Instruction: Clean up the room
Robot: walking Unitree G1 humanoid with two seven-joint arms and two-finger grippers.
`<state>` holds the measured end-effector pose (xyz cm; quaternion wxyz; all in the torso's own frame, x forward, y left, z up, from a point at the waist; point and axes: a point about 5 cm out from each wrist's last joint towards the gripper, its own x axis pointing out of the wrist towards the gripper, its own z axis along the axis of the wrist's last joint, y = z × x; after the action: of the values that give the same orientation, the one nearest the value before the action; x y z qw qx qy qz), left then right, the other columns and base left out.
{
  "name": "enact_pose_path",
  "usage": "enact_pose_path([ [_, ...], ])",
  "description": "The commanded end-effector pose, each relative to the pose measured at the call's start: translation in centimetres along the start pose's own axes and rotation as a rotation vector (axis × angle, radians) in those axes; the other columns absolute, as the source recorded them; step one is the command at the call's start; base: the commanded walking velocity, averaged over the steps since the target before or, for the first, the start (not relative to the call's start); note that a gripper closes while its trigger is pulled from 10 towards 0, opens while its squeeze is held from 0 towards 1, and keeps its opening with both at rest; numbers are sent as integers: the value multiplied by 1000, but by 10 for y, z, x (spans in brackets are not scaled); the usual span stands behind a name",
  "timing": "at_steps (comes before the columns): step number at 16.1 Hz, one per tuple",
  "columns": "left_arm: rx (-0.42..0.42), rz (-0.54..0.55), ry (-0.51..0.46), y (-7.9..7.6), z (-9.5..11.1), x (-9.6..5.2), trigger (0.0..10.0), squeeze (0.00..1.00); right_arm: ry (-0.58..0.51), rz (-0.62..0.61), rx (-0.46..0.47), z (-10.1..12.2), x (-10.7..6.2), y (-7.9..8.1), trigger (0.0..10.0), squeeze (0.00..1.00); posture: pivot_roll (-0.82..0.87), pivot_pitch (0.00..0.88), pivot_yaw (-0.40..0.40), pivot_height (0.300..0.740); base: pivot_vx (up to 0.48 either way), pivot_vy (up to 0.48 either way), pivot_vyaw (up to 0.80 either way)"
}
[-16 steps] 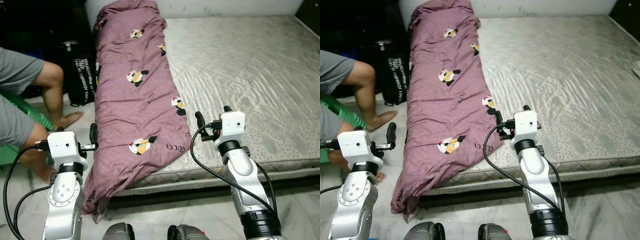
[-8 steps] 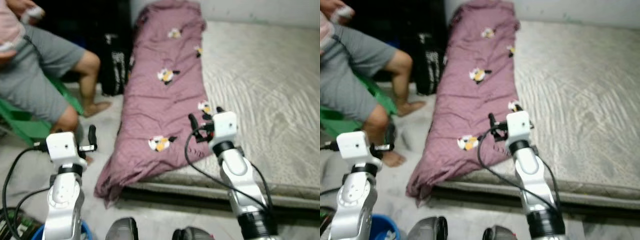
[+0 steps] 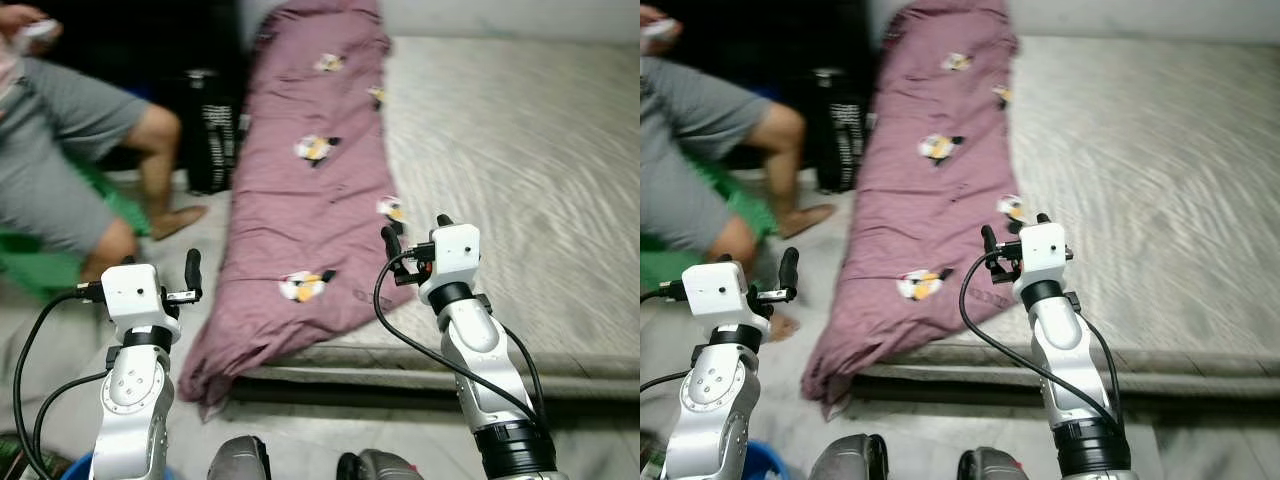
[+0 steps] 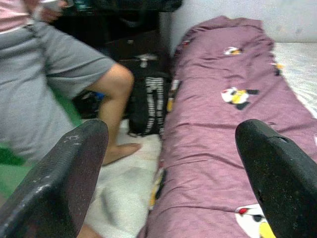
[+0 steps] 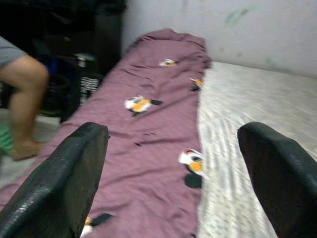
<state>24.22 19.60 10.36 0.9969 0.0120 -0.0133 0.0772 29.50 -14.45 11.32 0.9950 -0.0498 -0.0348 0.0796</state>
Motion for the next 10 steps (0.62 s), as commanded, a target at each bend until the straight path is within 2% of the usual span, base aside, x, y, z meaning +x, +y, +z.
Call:
enact_pose_path([
  [1, 0, -14, -1, -1, 2, 0, 10000, 0, 5, -18, 8, -1, -1, -3, 10000, 0, 16, 100, 0, 736, 0, 0, -638],
  [6, 1, -21, -1, -2, 2, -1, 10000, 0, -3, -4, -3, -1, -1, -2, 10000, 0, 16, 100, 0, 736, 0, 0, 0],
  [10, 0, -23, 3, -3, 1, -1, 10000, 0, -1, 0, -3, -1, -3, -2, 10000, 0, 14, 102, -3, 693, 0, 0, 0],
])
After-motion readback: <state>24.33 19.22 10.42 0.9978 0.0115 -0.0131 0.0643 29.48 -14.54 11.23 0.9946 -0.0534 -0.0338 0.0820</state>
